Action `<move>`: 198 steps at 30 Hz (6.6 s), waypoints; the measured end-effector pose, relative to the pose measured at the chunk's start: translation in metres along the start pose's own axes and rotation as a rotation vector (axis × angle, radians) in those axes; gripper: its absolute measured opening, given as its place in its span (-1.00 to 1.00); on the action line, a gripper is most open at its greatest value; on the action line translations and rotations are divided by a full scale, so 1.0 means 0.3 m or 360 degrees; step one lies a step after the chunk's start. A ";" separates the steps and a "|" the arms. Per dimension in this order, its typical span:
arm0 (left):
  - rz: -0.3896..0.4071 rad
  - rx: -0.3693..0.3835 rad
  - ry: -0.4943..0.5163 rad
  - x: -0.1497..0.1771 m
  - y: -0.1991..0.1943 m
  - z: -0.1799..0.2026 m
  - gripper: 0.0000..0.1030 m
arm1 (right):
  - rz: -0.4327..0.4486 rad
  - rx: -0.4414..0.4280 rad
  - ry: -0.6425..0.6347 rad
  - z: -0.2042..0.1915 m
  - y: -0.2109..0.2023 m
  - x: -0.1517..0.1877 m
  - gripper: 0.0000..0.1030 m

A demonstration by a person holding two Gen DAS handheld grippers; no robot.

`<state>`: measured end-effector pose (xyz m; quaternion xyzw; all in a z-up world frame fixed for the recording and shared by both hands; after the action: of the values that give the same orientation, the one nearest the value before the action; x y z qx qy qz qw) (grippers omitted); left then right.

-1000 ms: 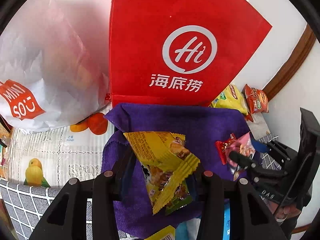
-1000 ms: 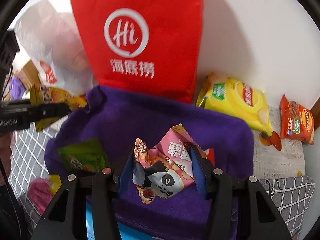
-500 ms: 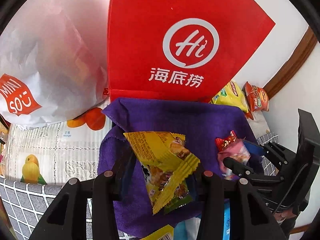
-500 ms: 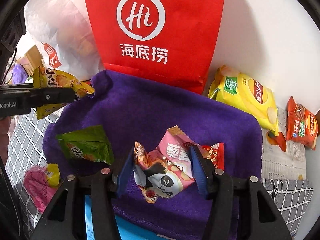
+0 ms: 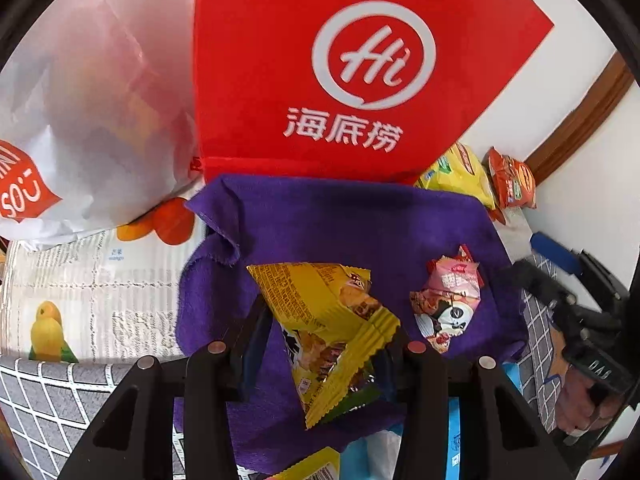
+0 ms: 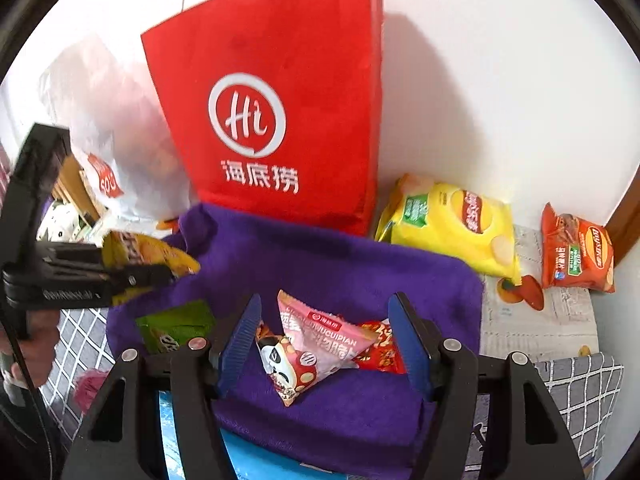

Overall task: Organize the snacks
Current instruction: 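Open the right tool to drop the pink packet while the left tool lowers the yellow packet onto the towel, then move both tools back toward the snacks on the checked bedspread, then grasp the large pink packet with the left tool while the right tool grasps the white-and-red packet, then carry both packets up over the purple towel with both tools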

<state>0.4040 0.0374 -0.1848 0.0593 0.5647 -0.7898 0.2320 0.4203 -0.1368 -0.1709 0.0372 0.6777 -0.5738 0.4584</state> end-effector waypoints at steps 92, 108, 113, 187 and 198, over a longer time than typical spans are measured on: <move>0.0324 0.0119 0.0312 0.313 -0.640 0.151 0.45 | -0.0037 0.0291 0.0275 -0.313 -0.528 0.539 0.63; 0.0267 -0.0065 0.0184 0.494 -0.583 -0.135 0.45 | -0.0146 0.0059 0.0257 -0.386 -0.273 0.673 0.63; 0.0215 -0.0082 0.0103 0.522 -0.538 -0.183 0.45 | -0.0180 0.0000 0.0263 -0.399 -0.195 0.689 0.63; 0.0075 0.0085 0.0120 0.622 -0.419 -0.056 -0.07 | 0.0062 0.0094 0.0243 -0.287 -0.439 0.628 0.21; 0.0145 0.0148 0.0129 0.593 -0.497 0.038 -0.07 | 0.0135 0.0162 0.0227 -0.247 -0.543 0.481 0.21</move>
<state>0.1839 0.0116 -0.1150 0.1277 0.5332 -0.8006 0.2416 0.2003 -0.2004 -0.1515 0.1299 0.6764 -0.5834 0.4305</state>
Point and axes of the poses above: each gripper's, at about its wrist camera, not at the fingertips, and y roughly the way its jaws point, z to its right, x to its underside, the point moved 6 cm from there along y, roughly the way its jaws point, and after that the axes turned 15 degrees about -y, right-handed, at the moved point
